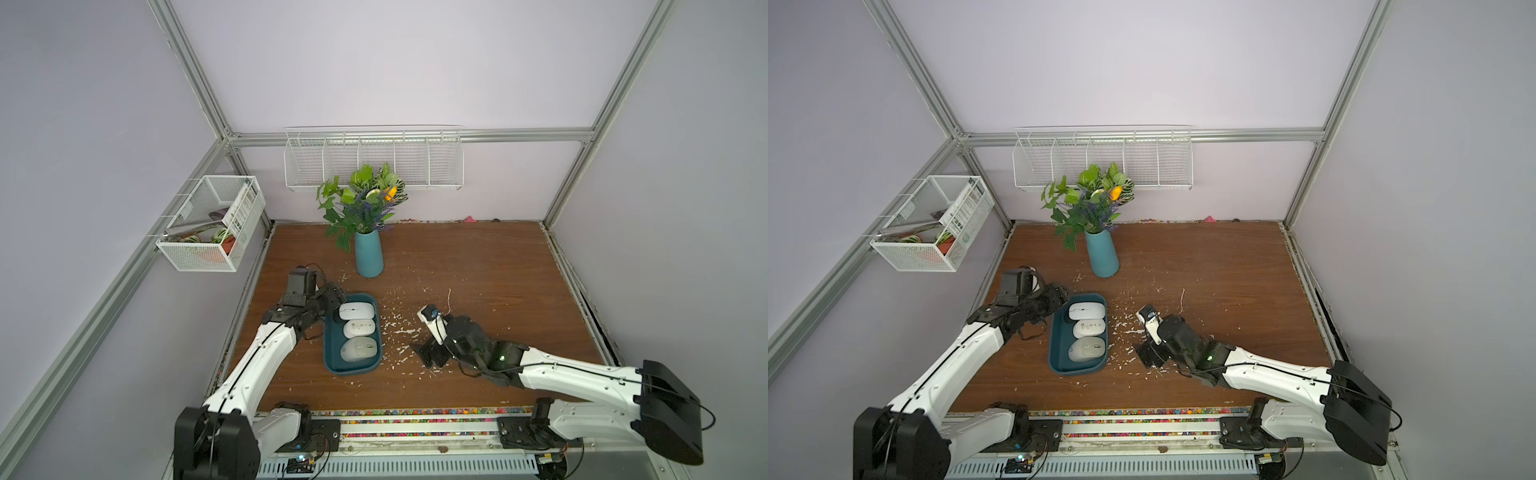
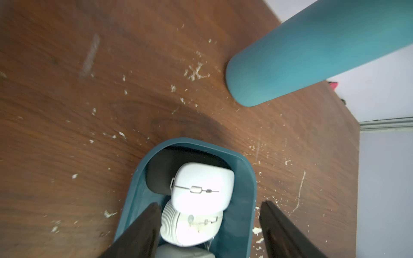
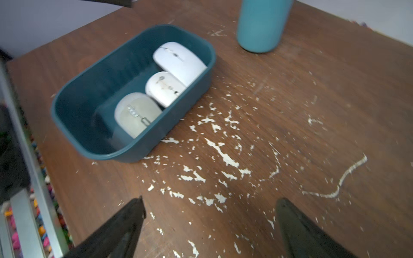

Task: Put the mouse in the storage box
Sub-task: Place the mouse in the storage box, then pick up the mouse from the center of the board.

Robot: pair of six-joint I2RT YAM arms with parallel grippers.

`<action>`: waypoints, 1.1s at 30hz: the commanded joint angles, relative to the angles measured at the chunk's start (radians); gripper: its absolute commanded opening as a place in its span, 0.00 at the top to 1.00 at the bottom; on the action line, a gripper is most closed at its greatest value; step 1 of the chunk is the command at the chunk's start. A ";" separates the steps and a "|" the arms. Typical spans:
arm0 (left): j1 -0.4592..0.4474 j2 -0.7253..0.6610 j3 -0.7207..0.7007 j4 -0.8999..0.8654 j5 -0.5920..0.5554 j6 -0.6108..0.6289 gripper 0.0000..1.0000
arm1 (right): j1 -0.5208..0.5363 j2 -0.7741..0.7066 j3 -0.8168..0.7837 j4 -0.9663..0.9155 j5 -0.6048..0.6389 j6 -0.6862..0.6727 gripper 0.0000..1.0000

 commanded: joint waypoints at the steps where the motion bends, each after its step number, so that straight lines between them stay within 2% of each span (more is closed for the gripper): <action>1: 0.002 -0.106 0.038 -0.088 0.027 0.088 0.26 | -0.070 -0.055 0.003 -0.099 0.166 0.215 0.01; 3: 0.002 -0.169 0.038 -0.109 0.044 0.110 0.26 | -0.140 -0.083 -0.023 -0.142 0.172 0.349 0.01; 7: 0.003 -0.255 0.058 -0.205 0.059 0.156 0.26 | -0.338 -0.116 -0.111 -0.151 -0.021 0.531 0.01; 9: 0.001 -0.289 0.063 -0.265 0.071 0.157 0.26 | -0.386 -0.133 -0.098 -0.249 -0.035 0.579 0.01; 12: -0.061 -0.375 0.032 -0.259 0.053 0.145 0.25 | -0.393 -0.169 -0.019 -0.486 0.061 0.642 0.01; 14: -0.109 -0.409 0.012 -0.226 0.045 0.147 0.23 | -0.399 -0.181 0.030 -0.657 0.134 0.756 0.01; 17: -0.111 -0.398 -0.002 -0.211 0.041 0.144 0.22 | -0.416 -0.179 0.101 -0.873 0.152 0.922 0.01; 21: -0.111 -0.359 0.001 -0.209 0.050 0.150 0.22 | -0.416 -0.183 0.160 -1.031 0.113 1.103 0.01; 27: -0.111 -0.371 -0.005 -0.196 0.068 0.157 0.22 | -0.416 -0.163 0.123 -1.071 0.037 1.331 0.01; 33: -0.111 -0.374 -0.010 -0.185 0.084 0.162 0.22 | -0.416 -0.091 0.136 -1.010 0.026 1.390 0.01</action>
